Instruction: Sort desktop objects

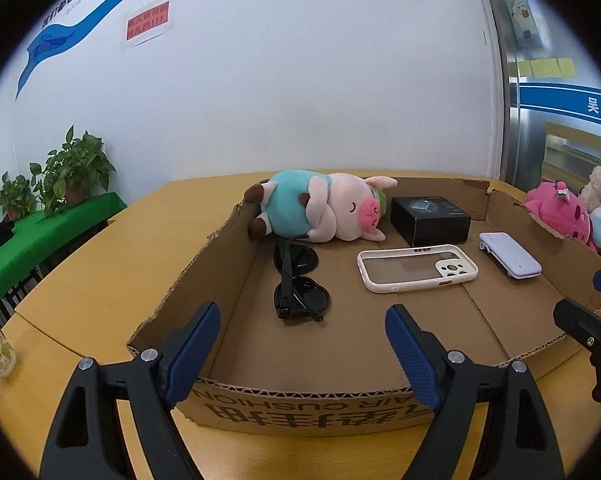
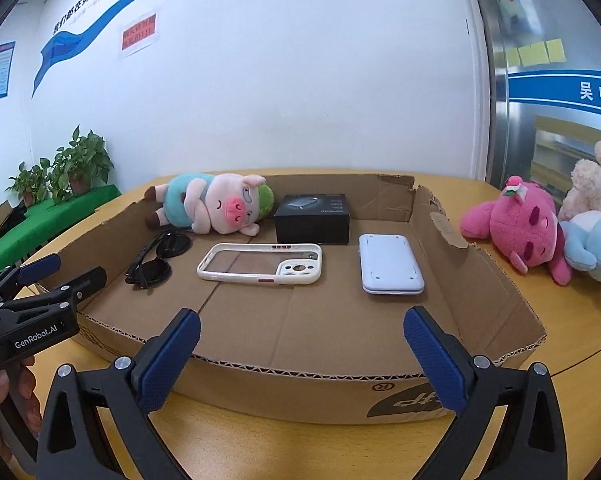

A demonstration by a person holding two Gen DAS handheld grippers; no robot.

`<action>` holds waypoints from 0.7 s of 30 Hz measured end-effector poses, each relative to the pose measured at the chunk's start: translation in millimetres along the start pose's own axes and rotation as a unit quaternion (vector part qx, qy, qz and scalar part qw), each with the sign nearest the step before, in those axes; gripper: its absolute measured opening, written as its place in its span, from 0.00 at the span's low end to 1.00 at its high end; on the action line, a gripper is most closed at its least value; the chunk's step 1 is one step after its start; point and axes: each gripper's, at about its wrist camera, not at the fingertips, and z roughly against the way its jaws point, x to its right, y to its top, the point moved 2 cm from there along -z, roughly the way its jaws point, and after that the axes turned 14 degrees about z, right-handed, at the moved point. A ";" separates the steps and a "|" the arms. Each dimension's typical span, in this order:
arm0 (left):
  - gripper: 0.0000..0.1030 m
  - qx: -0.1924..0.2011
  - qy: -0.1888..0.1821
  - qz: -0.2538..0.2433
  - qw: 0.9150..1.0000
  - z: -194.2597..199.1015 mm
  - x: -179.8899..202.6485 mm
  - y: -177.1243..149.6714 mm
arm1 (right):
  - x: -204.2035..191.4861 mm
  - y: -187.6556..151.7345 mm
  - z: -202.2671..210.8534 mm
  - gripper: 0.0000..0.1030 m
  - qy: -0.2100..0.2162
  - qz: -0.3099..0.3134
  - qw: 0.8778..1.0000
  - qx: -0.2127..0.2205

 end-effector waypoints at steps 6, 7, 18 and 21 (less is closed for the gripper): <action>0.85 0.008 -0.006 0.000 1.000 0.0 -0.2 -0.6 | -1.0 -1.3 1.6 1.00 -0.008 -0.002 1.000 0.009; 0.86 0.006 -0.008 -0.001 1.000 -0.2 0.2 -0.6 | -1.0 -1.1 1.5 1.00 -0.009 -0.002 1.000 0.009; 0.88 0.004 -0.011 -0.003 1.000 -0.8 0.1 -1.1 | -1.2 -0.9 1.7 1.00 -0.009 -0.001 1.000 0.009; 0.88 0.004 -0.011 -0.003 1.000 -0.9 0.1 -1.0 | -1.0 -1.0 1.7 1.00 -0.009 -0.001 1.000 0.009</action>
